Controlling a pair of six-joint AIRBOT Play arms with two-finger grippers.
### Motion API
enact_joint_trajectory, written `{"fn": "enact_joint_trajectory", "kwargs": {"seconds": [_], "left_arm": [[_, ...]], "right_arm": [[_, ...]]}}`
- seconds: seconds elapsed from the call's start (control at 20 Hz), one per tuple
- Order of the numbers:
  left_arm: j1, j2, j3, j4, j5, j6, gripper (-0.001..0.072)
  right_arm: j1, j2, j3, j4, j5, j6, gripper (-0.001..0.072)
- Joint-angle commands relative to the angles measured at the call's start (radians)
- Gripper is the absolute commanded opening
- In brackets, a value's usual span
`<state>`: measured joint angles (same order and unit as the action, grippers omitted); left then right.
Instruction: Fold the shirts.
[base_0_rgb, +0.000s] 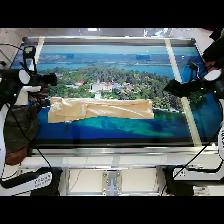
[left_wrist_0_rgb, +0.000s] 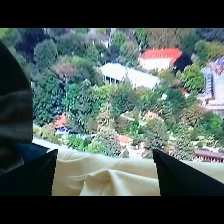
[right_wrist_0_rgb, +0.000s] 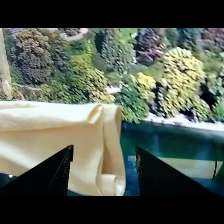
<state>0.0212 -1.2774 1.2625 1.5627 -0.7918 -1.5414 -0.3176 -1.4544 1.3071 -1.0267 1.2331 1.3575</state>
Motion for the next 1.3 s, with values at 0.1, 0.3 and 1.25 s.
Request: {"fn": "enact_joint_trajectory", "kwargs": {"seconds": [0.1, 0.3, 1.25], "left_arm": [[-0.069, 0.073, 0.007, 0.000, 0.053, 0.001, 0.0682], [-0.113, 0.071, 0.007, 0.000, 0.095, 0.000, 0.0682], [-0.134, -0.132, 0.004, -0.276, 0.008, 0.025, 0.0011]], "right_arm": [[-0.171, -0.155, -0.031, 0.172, 0.284, -0.055, 0.0590], [-0.137, -0.282, -0.039, 0.211, 0.187, -0.105, 0.0632], [0.154, -0.317, -0.027, 0.496, 0.216, -0.196, 0.0011]]}}
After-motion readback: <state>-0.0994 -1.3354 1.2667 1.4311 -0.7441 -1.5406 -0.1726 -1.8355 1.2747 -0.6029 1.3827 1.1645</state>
